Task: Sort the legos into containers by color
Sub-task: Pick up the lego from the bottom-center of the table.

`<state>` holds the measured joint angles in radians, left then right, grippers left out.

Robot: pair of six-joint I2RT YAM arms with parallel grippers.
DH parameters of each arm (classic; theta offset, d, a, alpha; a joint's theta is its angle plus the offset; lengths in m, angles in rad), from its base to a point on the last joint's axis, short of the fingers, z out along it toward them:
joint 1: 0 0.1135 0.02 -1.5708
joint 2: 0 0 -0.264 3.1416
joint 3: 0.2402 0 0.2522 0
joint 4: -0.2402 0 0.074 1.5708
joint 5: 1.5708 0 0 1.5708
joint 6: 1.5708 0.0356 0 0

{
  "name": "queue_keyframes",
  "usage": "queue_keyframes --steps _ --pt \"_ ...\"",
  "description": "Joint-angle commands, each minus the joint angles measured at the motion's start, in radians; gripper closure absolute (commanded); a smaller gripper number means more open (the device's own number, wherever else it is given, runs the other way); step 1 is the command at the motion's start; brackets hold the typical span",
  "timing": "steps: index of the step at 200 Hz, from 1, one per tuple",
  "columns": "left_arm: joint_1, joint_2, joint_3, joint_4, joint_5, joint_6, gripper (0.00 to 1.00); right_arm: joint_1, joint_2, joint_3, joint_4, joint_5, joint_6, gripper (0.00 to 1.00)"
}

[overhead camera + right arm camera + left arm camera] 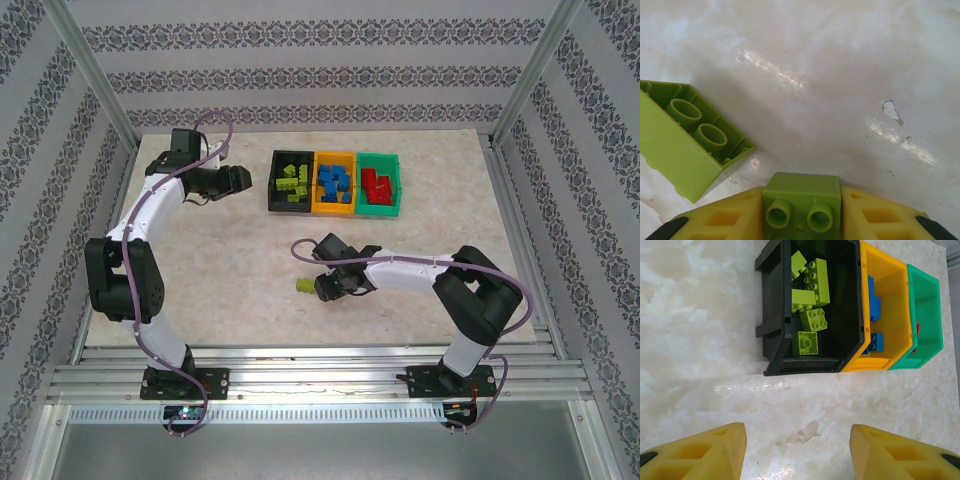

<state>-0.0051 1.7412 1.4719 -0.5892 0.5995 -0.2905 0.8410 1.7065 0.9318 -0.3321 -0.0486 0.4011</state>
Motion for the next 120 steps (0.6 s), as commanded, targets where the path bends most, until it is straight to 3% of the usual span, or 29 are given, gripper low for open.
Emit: queue_keyframes --steps 1,66,120 --pt "0.007 -0.018 -0.008 0.031 0.019 -0.004 0.43 0.009 -0.001 0.02 -0.016 0.018 0.012 0.65" --pt "0.007 -0.021 -0.006 0.029 0.02 -0.004 0.43 -0.052 -0.006 0.111 0.039 -0.014 -0.008 0.65" --pt "0.007 -0.025 -0.007 0.028 0.014 0.0 0.43 -0.178 0.062 0.297 0.049 -0.075 -0.063 0.64"
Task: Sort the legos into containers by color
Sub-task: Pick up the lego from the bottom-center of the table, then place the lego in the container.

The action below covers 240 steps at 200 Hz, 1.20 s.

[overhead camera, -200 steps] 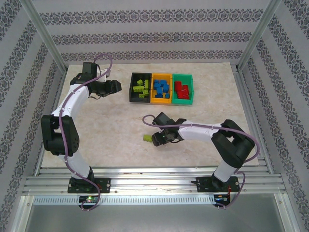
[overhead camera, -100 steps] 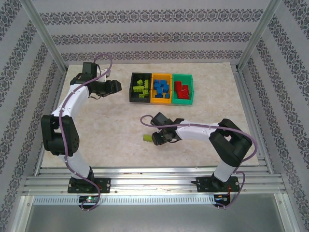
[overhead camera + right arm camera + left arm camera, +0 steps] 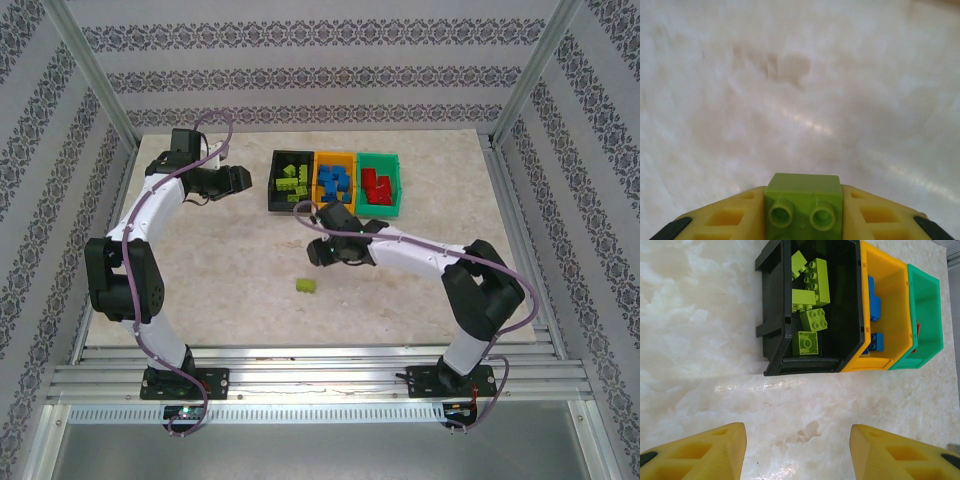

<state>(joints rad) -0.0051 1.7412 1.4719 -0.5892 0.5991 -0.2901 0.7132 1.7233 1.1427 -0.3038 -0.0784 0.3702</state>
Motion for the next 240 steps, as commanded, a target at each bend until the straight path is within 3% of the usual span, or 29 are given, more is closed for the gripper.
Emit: queue_keyframes --steps 1,98,126,153,191,240 --pt "0.007 -0.025 -0.006 0.028 0.014 0.001 0.43 -0.052 0.048 0.091 0.021 -0.047 -0.033 0.64" --pt "0.007 -0.02 -0.005 0.024 0.013 0.001 0.43 -0.136 0.422 0.666 -0.036 -0.101 -0.087 0.62" --pt "0.007 -0.025 -0.004 0.028 0.013 -0.001 0.43 -0.144 0.518 0.807 -0.058 -0.104 -0.082 0.57" --pt "0.007 -0.029 -0.004 0.024 0.01 0.002 0.43 -0.15 0.611 0.957 -0.129 -0.13 -0.078 0.44" --pt "0.007 -0.032 -0.003 0.023 0.01 0.002 0.43 -0.149 0.541 0.871 -0.093 -0.135 -0.078 0.43" --pt "0.007 -0.034 -0.004 0.025 0.015 -0.001 0.43 -0.151 0.336 0.581 -0.02 -0.105 -0.1 0.43"
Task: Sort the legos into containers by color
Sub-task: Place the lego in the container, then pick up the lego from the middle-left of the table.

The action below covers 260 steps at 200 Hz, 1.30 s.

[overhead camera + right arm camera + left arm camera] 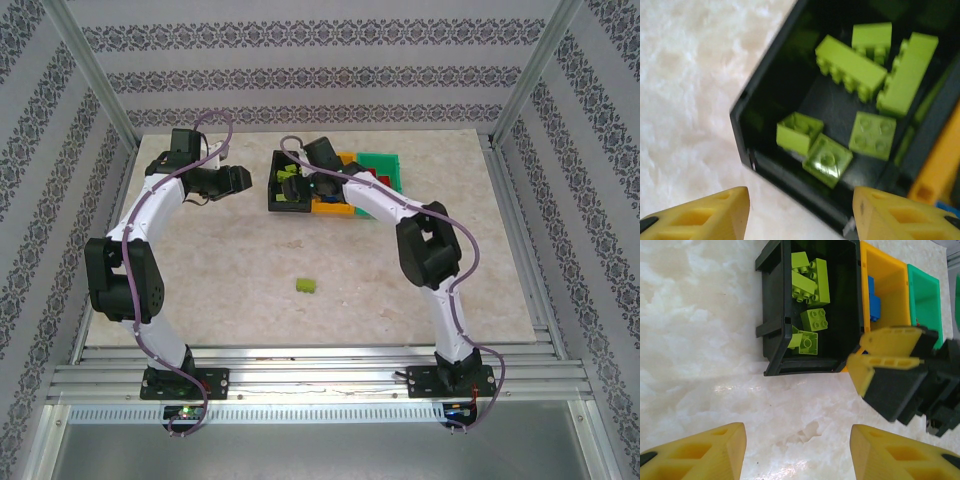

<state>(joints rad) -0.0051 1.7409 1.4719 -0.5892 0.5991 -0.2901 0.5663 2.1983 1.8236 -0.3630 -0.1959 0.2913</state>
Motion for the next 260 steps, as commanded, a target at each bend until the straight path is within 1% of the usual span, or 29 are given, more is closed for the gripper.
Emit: queue_keyframes --steps 1,26,88,147,173,191,202,212,223,240,260 --pt "0.007 -0.034 -0.004 0.025 0.016 -0.001 0.43 -0.003 -0.144 -0.107 0.041 0.015 -0.022 0.42" --pt "0.007 -0.037 -0.007 0.029 0.015 -0.002 0.43 -0.003 -0.262 -0.283 0.078 0.033 -0.02 0.42" --pt "-0.004 -0.038 -0.016 0.039 0.016 -0.008 0.43 -0.025 -0.573 -0.693 0.127 0.135 -0.005 0.42" --pt "-0.071 -0.024 -0.004 0.004 -0.033 0.015 0.43 -0.11 -0.815 -1.044 0.223 0.195 0.055 0.42" --pt "-0.116 -0.04 -0.007 -0.003 -0.072 0.022 0.43 -0.173 -0.93 -1.179 0.263 0.201 0.067 0.42" --pt "-0.147 -0.038 -0.011 0.0 -0.078 0.011 0.43 -0.228 -1.01 -1.259 0.272 0.199 0.074 0.42" --pt "-0.163 -0.035 -0.022 0.004 -0.061 -0.005 0.43 -0.269 -1.057 -1.305 0.277 0.187 0.077 0.42" --pt "-0.176 -0.041 -0.056 0.023 -0.044 -0.024 0.43 -0.307 -1.09 -1.341 0.288 0.174 0.096 0.42" --pt "-0.189 -0.058 -0.102 0.049 -0.038 -0.044 0.43 -0.359 -1.13 -1.395 0.337 0.12 0.119 0.42" --pt "-0.222 -0.089 -0.175 0.066 -0.066 -0.056 0.43 -0.412 -1.176 -1.432 0.359 0.103 0.152 0.43" --pt "-0.271 -0.114 -0.23 0.048 -0.091 -0.052 0.43 -0.458 -1.188 -1.457 0.392 0.075 0.173 0.44"
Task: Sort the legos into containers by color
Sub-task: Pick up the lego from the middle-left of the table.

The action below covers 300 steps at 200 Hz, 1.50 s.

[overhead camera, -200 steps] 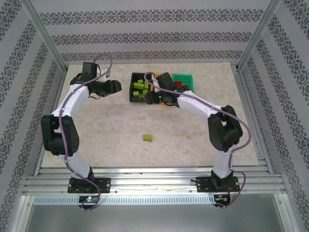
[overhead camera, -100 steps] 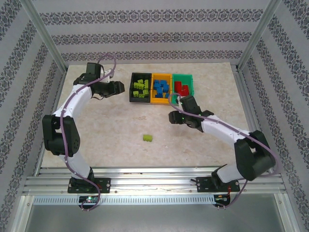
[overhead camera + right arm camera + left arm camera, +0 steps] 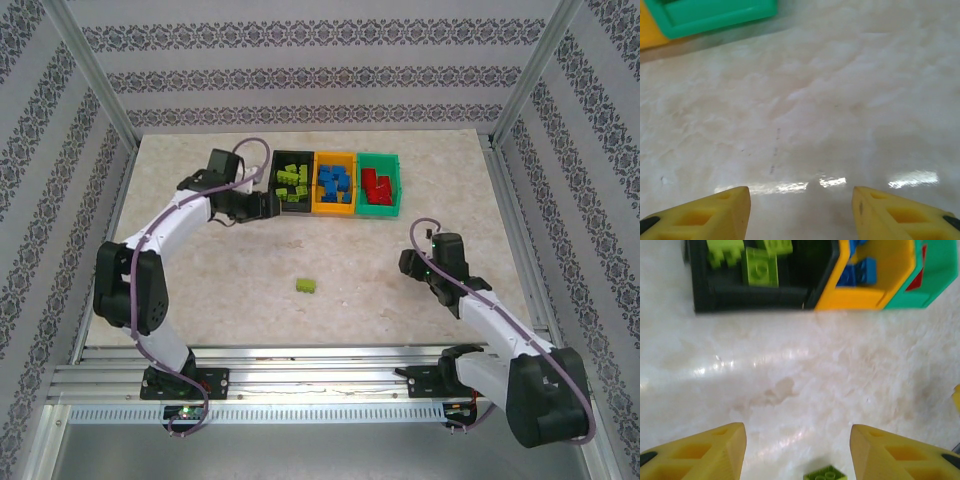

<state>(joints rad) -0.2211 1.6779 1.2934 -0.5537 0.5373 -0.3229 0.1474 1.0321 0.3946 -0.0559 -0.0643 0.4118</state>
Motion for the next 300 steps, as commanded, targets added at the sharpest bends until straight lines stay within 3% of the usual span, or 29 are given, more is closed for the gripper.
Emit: queue_keyframes --steps 1,62,159,300 --pt "-0.058 -0.052 -0.054 0.012 -0.03 -0.019 0.43 -0.041 -0.022 -0.03 0.086 -0.057 0.054 0.44" --pt "-0.229 -0.113 -0.166 -0.043 -0.12 -0.005 0.43 -0.054 0.051 -0.016 0.111 -0.097 0.053 0.44" --pt "-0.455 -0.006 -0.17 -0.073 -0.256 -0.062 0.41 -0.056 0.066 -0.016 0.12 -0.107 0.053 0.44" --pt "-0.537 0.116 -0.077 -0.175 -0.402 -0.081 0.33 -0.056 0.072 -0.015 0.123 -0.111 0.053 0.44"
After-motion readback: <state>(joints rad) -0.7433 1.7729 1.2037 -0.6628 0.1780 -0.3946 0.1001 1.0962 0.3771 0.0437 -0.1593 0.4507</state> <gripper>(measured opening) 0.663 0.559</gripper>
